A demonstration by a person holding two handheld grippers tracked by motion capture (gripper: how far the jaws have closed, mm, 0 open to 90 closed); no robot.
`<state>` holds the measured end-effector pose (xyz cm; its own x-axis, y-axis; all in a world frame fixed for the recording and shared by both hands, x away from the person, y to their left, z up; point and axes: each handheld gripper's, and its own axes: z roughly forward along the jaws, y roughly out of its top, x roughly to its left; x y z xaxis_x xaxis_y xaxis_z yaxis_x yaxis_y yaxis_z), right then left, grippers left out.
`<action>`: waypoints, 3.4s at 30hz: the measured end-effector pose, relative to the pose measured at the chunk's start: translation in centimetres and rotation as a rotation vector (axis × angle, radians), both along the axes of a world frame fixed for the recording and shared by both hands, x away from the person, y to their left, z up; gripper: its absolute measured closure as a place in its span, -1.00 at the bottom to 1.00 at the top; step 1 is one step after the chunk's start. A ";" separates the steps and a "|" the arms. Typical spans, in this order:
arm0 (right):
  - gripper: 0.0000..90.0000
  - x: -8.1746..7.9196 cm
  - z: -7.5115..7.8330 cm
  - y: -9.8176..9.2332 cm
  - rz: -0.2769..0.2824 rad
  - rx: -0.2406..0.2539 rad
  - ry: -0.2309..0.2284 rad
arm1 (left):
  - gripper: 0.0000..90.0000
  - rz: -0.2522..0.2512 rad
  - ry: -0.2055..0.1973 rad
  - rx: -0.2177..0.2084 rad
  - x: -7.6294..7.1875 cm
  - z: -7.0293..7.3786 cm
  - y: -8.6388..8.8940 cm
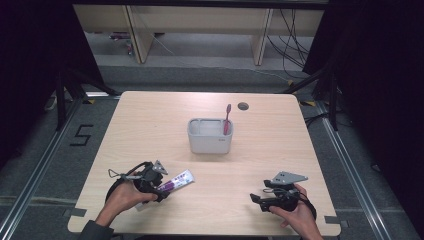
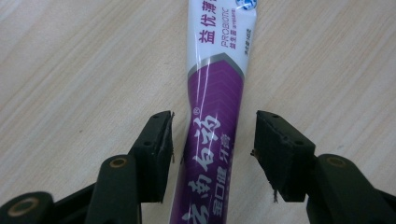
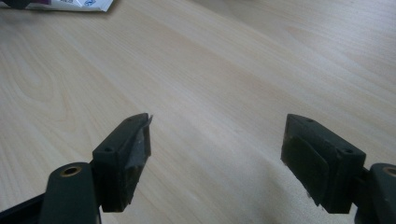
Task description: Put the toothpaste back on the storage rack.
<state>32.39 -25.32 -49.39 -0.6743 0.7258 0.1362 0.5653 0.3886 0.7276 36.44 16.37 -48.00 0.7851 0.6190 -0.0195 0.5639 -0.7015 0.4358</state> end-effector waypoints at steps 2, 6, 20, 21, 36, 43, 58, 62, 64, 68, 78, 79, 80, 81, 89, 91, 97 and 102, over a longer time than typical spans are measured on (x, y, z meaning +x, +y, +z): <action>-0.45 0.0 0.0 0.0 0.000 0.001 0.001 | 0.12 -0.003 0.002 0.010 0.2 -0.1 -0.1; -0.45 0.2 -0.1 -0.1 0.027 -0.001 -0.024 | 0.15 -0.009 0.016 0.033 0.4 0.0 -0.3; -0.45 0.0 0.0 0.0 -0.002 -0.007 -0.018 | 0.35 -0.013 0.062 0.077 1.1 -0.3 -1.3; -0.45 0.0 -0.1 0.0 -0.002 -0.007 -0.018 | 0.36 -0.015 0.068 0.085 1.2 -0.3 -1.3; -0.45 0.0 -0.1 0.0 -0.002 -0.006 -0.015 | 0.52 -0.071 0.064 0.164 1.2 0.0 -1.9; -0.45 0.0 -0.1 0.0 -0.002 -0.010 -0.010 | 0.56 -0.098 0.032 0.142 0.8 0.6 -1.6; -0.45 -0.1 -0.1 0.0 -0.012 -0.006 0.003 | 0.56 0.013 -0.167 -0.148 1.0 3.5 0.5; -0.45 0.2 -0.2 -0.1 0.003 -0.015 -0.021 | 0.56 0.061 -0.244 -0.219 1.1 3.9 0.7; -0.45 0.2 -0.2 -0.1 0.003 -0.014 -0.022 | 0.56 0.082 -0.285 -0.223 1.2 4.4 0.9; -0.45 0.2 -0.2 -0.1 0.001 -0.005 -0.010 | 0.56 0.125 -0.326 -0.317 1.5 5.2 1.3; -0.45 0.1 -0.1 0.0 -0.001 0.002 0.002 | 0.56 0.198 -0.370 -0.398 2.8 5.9 2.1; -0.45 0.1 -0.1 0.0 -0.005 -0.003 -0.004 | 0.56 0.212 -0.365 -0.420 2.9 5.9 2.1; -0.45 0.2 -0.1 -0.2 0.001 -0.015 -0.018 | 0.56 0.219 -0.372 -0.435 3.0 6.0 2.2; -0.45 0.1 -0.1 -0.2 -0.005 -0.012 -0.009 | 0.56 0.224 -0.381 -0.436 3.1 6.1 2.2; -0.45 0.0 -0.1 0.0 -0.006 0.000 -0.002 | 0.56 0.277 -0.435 -0.514 4.1 7.1 2.2; -0.45 0.1 -0.1 -0.1 -0.009 -0.001 0.001 | 0.56 0.285 -0.439 -0.528 4.5 7.4 2.1; -0.45 0.2 -0.2 -0.2 -0.003 -0.011 -0.016 | 0.56 0.314 -0.475 -0.568 5.4 8.1 1.7; -0.45 0.1 -0.2 -0.2 -0.008 0.009 0.009 | 0.56 0.322 -0.503 -0.601 6.1 8.8 0.9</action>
